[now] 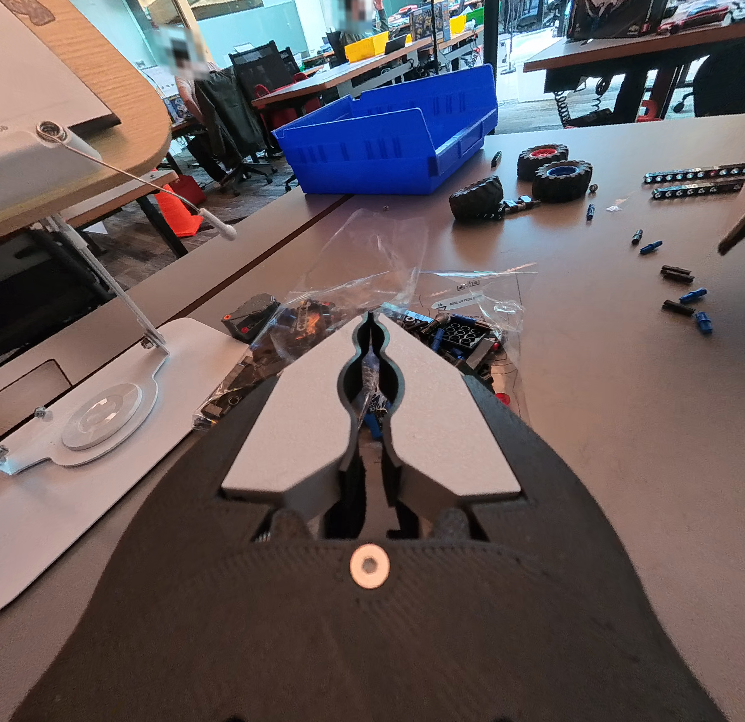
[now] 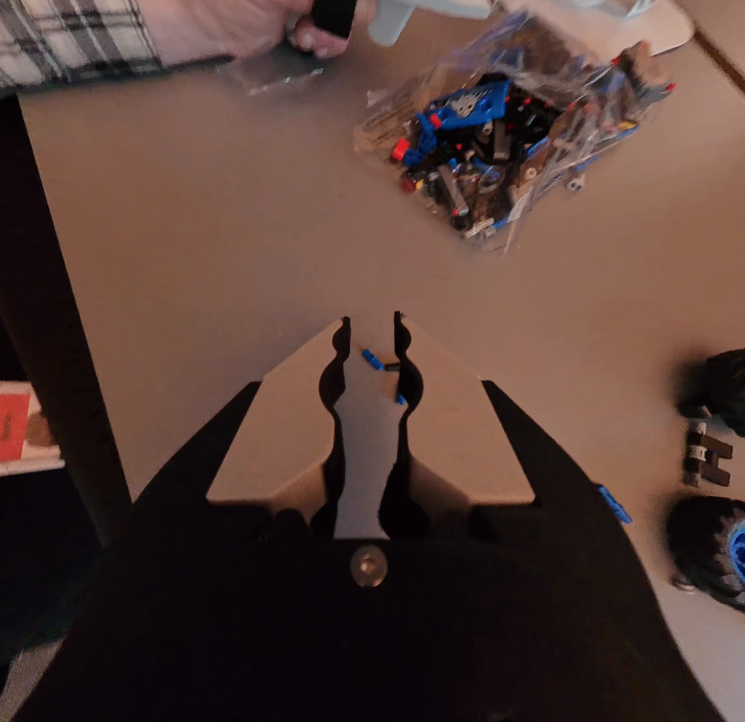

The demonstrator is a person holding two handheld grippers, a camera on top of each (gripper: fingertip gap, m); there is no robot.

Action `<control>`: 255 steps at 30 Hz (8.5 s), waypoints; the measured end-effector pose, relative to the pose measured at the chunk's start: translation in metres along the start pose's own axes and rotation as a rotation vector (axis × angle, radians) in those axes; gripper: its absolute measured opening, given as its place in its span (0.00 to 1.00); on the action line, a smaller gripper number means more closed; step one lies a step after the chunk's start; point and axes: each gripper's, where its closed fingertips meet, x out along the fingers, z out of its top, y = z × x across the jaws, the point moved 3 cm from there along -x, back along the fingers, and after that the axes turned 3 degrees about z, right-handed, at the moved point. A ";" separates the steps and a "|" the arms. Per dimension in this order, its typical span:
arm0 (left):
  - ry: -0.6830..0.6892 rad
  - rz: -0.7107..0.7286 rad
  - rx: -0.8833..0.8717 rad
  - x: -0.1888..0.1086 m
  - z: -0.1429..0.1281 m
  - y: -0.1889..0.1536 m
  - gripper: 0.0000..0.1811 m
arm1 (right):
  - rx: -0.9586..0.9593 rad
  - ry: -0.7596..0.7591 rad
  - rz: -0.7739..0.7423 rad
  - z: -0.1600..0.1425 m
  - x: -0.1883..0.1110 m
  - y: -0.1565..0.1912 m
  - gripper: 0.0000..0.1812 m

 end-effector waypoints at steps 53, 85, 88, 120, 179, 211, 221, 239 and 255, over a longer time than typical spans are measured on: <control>0.107 0.275 0.451 -0.023 0.027 -0.172 0.08 | 0.324 -0.369 -0.895 -0.336 -0.319 0.061 0.13; 0.531 0.439 0.633 0.040 -0.010 -0.194 0.00 | 1.803 0.192 -0.971 -1.128 -0.143 0.090 0.33; 0.537 0.447 0.631 0.041 -0.011 -0.193 0.00 | 1.817 0.252 -1.000 -1.143 -0.138 0.092 0.25; 0.141 0.509 0.530 -0.003 0.047 -0.209 0.00 | 0.089 -0.446 -0.863 -0.270 -0.326 0.055 0.17; 0.171 0.029 0.065 -0.003 -0.003 -0.037 0.00 | 0.091 0.197 0.014 -0.006 0.012 0.025 0.01; 0.173 -0.002 0.058 0.002 -0.007 -0.043 0.00 | 0.018 0.157 0.011 0.020 0.025 -0.033 0.01; 0.165 -0.006 0.035 0.002 -0.006 -0.041 0.00 | -0.014 0.127 -0.053 0.053 0.043 -0.064 0.12; 0.165 -0.017 0.045 0.004 -0.007 -0.043 0.00 | -0.087 0.295 0.206 -0.008 0.034 -0.014 0.00; 0.175 -0.029 0.050 0.005 -0.010 -0.046 0.00 | 0.030 0.416 0.145 -0.041 0.021 -0.016 0.10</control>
